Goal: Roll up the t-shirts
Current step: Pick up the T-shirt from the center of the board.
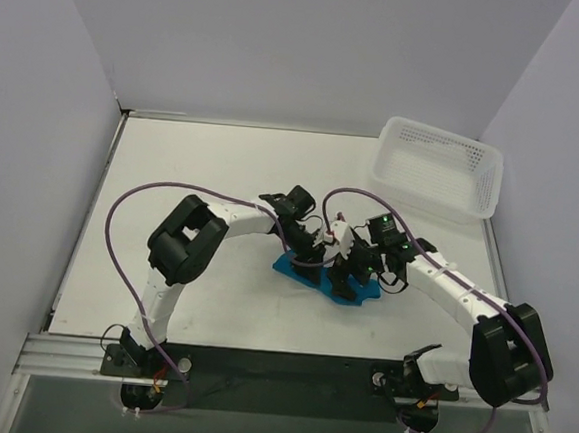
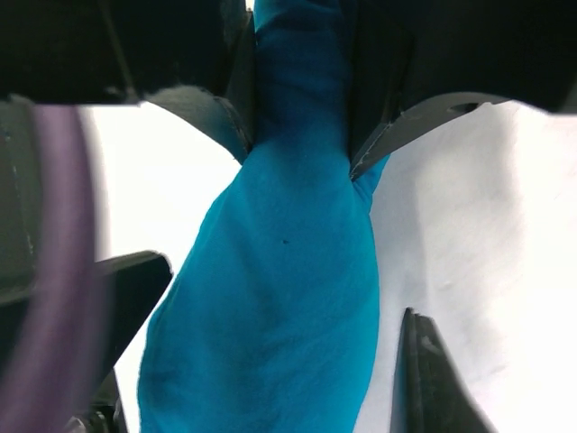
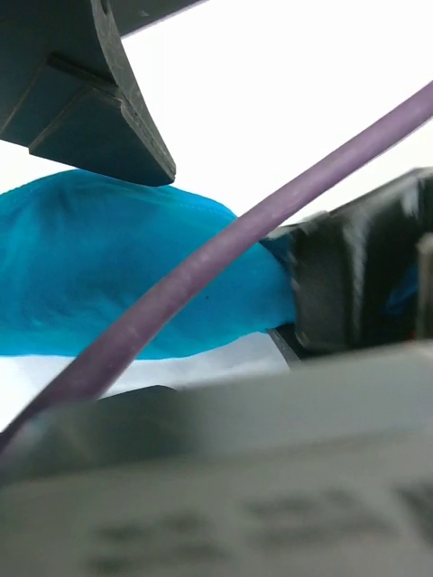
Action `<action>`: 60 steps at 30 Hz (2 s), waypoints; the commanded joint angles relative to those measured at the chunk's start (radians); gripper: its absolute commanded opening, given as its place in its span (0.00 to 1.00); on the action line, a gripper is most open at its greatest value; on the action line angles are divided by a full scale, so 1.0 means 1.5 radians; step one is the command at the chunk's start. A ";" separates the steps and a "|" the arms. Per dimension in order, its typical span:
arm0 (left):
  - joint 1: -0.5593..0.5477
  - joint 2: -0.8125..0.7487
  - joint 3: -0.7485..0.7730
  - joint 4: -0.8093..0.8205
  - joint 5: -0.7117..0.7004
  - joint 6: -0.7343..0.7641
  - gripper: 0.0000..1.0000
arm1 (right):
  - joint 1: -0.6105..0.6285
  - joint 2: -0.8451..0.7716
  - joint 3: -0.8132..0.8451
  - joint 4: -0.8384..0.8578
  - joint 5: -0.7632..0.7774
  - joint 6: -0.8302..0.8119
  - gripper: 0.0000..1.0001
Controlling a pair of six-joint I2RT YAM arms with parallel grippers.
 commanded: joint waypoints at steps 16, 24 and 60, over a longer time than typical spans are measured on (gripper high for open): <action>-0.040 0.006 -0.026 0.024 -0.033 -0.009 0.10 | 0.060 -0.028 -0.053 0.019 0.024 -0.011 1.00; -0.038 0.012 -0.032 0.048 -0.038 -0.033 0.07 | 0.074 0.093 0.015 -0.097 -0.029 -0.056 1.00; -0.015 -0.092 -0.097 0.133 -0.110 -0.108 0.97 | -0.024 -0.040 0.034 -0.131 -0.018 0.061 1.00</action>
